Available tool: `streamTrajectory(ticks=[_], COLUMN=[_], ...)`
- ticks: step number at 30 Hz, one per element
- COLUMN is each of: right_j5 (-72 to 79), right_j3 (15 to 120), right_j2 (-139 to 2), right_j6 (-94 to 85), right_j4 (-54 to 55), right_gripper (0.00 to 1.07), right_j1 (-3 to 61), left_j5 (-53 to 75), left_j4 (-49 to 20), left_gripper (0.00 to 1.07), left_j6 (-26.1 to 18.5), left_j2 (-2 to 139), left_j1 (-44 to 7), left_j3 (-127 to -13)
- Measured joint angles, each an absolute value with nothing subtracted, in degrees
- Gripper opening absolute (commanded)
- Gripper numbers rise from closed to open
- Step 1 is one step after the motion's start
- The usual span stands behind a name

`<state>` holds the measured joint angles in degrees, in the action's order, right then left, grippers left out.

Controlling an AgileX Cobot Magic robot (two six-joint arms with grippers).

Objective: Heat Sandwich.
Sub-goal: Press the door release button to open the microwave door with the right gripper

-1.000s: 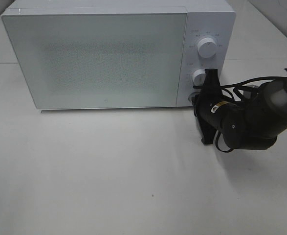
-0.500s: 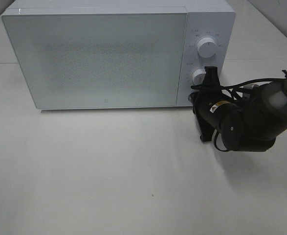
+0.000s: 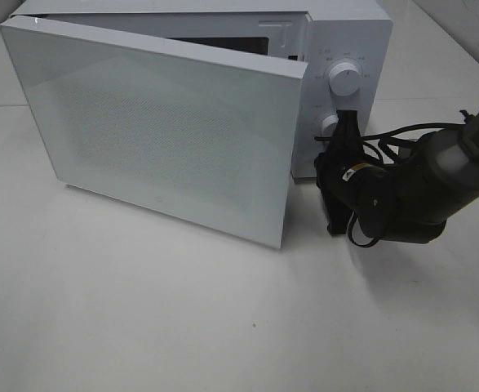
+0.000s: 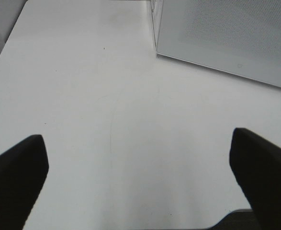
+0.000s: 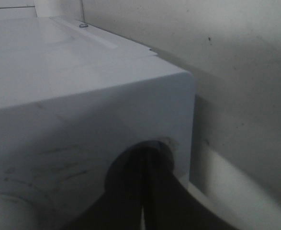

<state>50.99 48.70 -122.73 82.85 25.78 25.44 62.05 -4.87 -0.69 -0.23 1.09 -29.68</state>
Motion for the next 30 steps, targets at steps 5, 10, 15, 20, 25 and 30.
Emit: streamTrajectory(ticks=[5,10,15,20,25,30], right_j5=[50.65,49.68,47.10,43.49,41.77,40.05], right_j3=[48.82,49.05,49.05,48.36,46.24,44.52], right_j2=[-122.73,-122.67,-121.64,-119.18,-116.37,-113.50], right_j6=[82.51,82.51,82.51,81.25,79.64,78.72], right_j4=[25.78,25.95,25.95,25.44,24.41,23.32], right_gripper=[0.00,0.00,0.00,0.00,0.00,0.00], right_j1=[25.44,25.44,25.27,24.47,24.24,24.24], left_j5=[62.05,62.05,62.05,62.05,62.05,62.05], left_j4=[-4.87,-4.87,-4.87,-4.87,-4.87,-4.87], left_gripper=[0.98,0.98,0.98,0.98,0.98,0.98], left_j6=[-0.69,-0.69,-0.69,-0.69,-0.69,-0.69], left_j2=[-0.23,-0.23,-0.23,-0.23,-0.23,-0.23], left_j1=[1.09,1.09,1.09,1.09,1.09,1.09], left_j3=[-29.68,-29.68,-29.68,-29.68,-29.68,-29.68])
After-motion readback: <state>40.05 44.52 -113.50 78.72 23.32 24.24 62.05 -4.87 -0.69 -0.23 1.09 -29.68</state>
